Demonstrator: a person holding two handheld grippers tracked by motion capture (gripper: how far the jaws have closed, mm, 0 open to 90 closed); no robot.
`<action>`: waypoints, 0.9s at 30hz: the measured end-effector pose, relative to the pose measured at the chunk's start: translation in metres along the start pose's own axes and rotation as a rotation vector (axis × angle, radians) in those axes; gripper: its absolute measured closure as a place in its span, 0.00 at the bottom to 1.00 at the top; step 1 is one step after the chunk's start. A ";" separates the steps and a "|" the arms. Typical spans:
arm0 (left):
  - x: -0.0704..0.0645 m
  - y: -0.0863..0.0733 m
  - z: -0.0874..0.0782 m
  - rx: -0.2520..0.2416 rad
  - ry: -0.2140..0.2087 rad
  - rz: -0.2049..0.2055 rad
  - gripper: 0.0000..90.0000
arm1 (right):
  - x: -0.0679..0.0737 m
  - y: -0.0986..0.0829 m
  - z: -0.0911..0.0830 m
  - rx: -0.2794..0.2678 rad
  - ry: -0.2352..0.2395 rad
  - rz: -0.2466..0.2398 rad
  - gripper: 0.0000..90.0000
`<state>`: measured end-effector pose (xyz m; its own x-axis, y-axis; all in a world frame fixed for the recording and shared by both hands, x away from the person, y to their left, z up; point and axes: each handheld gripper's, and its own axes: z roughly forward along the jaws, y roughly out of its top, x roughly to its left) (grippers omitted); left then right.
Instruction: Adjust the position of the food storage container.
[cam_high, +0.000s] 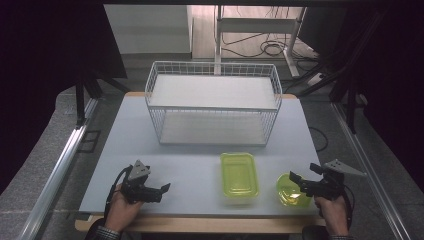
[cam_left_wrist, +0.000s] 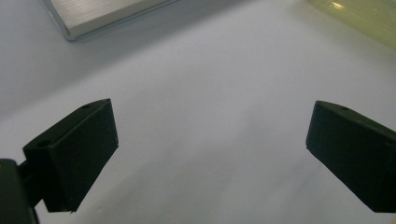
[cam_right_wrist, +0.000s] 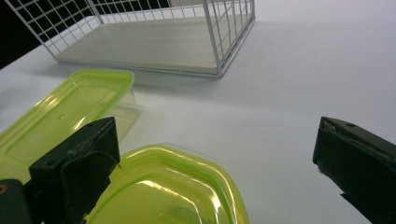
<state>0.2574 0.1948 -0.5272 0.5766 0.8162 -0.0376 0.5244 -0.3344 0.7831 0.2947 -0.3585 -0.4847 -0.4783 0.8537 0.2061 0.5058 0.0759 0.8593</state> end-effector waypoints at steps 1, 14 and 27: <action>0.000 0.000 0.000 0.002 0.005 0.005 0.02 | 0.001 0.000 0.001 0.007 -0.003 0.007 0.00; -0.001 0.000 0.003 0.017 -0.001 0.004 0.02 | 0.011 0.003 0.003 0.049 -0.037 -0.049 0.00; -0.002 0.001 0.003 0.027 -0.001 0.000 0.02 | 0.024 0.012 -0.003 0.069 -0.058 -0.062 0.24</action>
<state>0.2585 0.1910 -0.5288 0.5770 0.8159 -0.0378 0.5408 -0.3470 0.7662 0.2867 -0.3384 -0.4683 -0.4690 0.8744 0.1245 0.5259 0.1632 0.8347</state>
